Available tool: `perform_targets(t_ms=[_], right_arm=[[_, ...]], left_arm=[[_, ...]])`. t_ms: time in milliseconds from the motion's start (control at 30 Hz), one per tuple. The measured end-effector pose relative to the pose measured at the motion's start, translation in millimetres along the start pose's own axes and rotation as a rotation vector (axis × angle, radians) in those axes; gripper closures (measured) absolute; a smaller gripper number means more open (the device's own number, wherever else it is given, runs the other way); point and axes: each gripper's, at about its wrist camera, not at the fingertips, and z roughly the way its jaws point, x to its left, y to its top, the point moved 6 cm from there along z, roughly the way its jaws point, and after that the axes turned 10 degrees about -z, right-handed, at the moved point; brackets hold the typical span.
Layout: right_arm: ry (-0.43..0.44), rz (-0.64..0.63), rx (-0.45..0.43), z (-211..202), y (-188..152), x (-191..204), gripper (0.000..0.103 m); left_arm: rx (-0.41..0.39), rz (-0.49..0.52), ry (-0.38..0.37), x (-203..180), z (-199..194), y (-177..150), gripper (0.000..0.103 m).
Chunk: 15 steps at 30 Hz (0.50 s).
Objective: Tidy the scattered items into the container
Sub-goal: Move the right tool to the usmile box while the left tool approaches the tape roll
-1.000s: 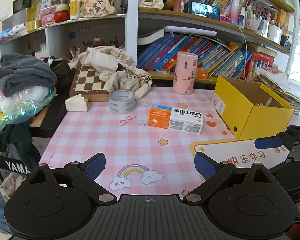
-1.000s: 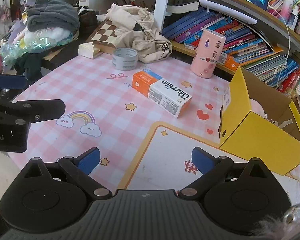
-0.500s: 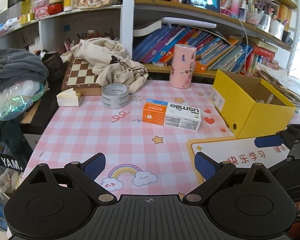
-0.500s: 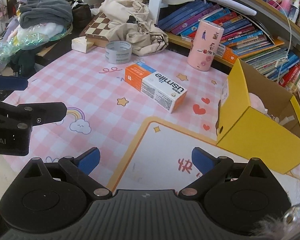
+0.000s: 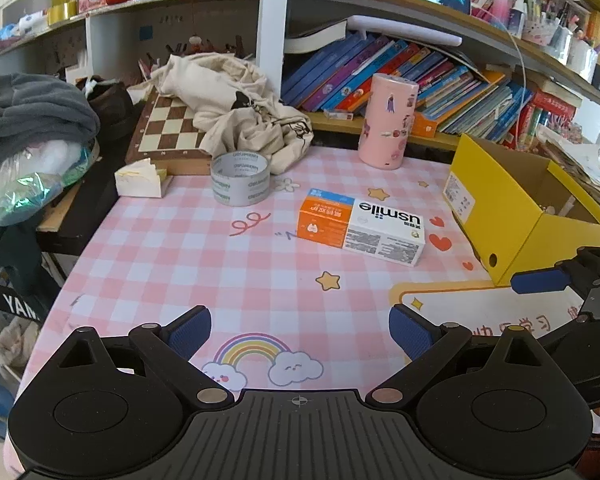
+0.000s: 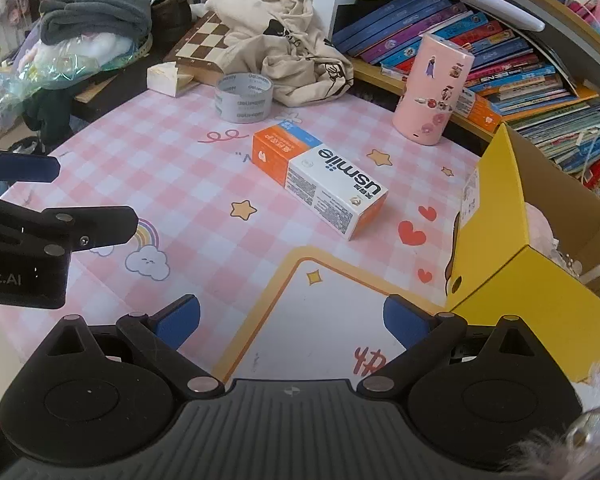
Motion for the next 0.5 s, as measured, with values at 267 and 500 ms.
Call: perform_targets(t_ms=[267, 500], right_arm=[[0.008, -0.033, 0.005, 18, 11, -11, 0.004], [0.027, -0.071, 0.008, 39, 25, -17, 0.004]], left_arm=[[0.025, -0.020, 0.009, -1, 24, 8, 0.005], [0.031, -0.049, 0.026, 4, 47, 22, 0.005]])
